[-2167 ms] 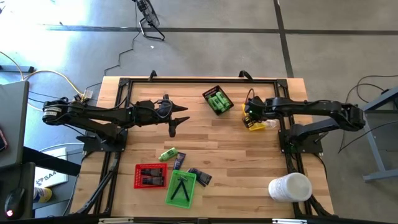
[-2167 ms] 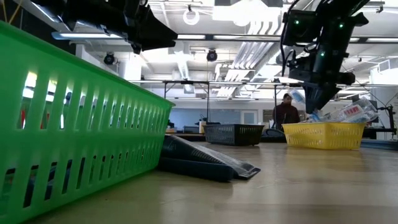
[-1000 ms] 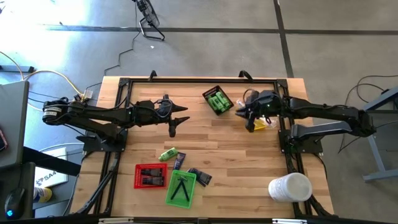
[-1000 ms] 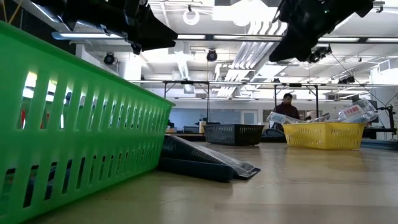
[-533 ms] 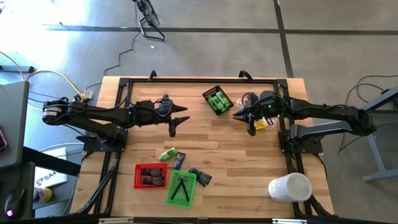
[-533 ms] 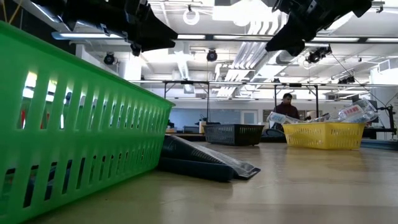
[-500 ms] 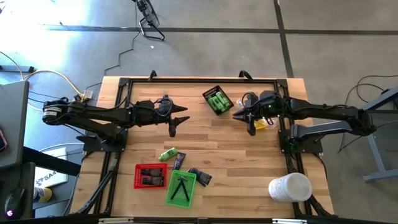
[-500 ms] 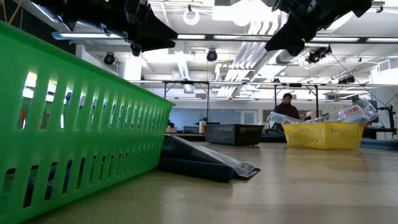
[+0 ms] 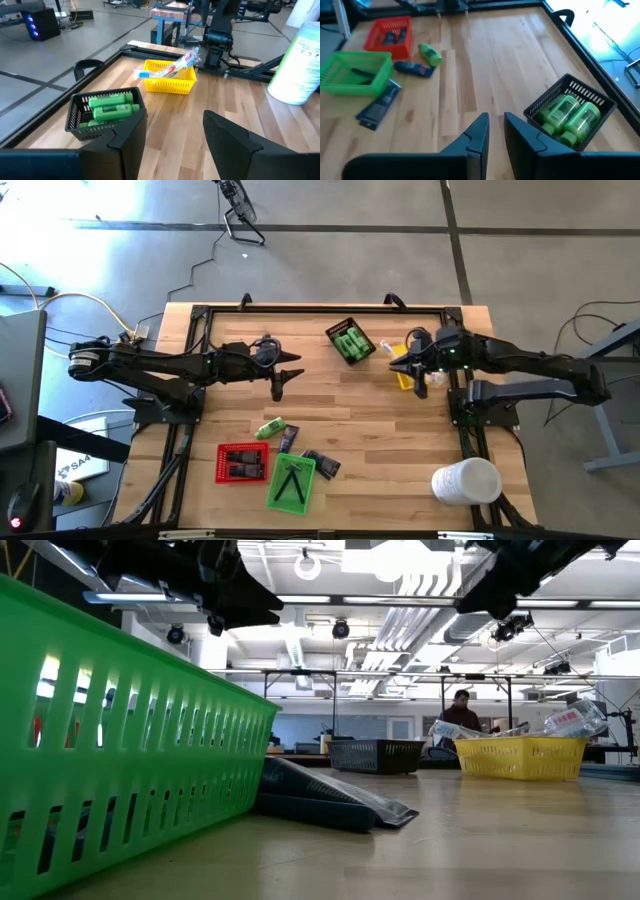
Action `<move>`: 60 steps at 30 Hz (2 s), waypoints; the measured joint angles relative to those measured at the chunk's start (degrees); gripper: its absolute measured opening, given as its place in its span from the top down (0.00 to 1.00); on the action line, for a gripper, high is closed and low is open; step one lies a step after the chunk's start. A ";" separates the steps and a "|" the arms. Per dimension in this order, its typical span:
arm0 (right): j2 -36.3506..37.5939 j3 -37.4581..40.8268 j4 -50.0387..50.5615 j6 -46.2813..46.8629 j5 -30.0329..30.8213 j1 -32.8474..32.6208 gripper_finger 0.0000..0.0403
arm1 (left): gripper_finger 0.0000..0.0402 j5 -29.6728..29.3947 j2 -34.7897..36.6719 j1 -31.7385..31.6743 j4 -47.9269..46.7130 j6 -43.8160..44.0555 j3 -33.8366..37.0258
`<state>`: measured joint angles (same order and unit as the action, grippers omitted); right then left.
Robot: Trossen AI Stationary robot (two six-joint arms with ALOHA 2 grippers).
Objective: Pick & Place Travel size toiletries
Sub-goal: Put the shampoo into the black bin
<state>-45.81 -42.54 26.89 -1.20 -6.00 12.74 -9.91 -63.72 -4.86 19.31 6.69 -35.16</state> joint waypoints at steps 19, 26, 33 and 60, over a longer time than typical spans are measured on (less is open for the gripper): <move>7.46 6.49 -8.02 5.93 5.26 -0.05 0.88 | 0.52 -3.38 0.00 10.84 -11.39 18.05 -0.23; 5.33 12.48 -26.01 5.71 8.85 0.02 0.88 | 0.56 -14.57 -1.41 17.85 -29.05 25.46 -7.49; 3.24 13.55 -27.67 5.56 8.89 0.00 0.88 | 0.64 -15.15 -3.94 21.71 -41.01 33.10 -14.65; -0.39 13.49 -31.80 4.06 8.89 0.00 0.88 | 0.98 -0.99 -20.62 24.02 -74.84 48.98 -32.63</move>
<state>-46.19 -29.06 -4.91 2.86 2.90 12.73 -10.90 -84.35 19.16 -55.53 55.68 -67.79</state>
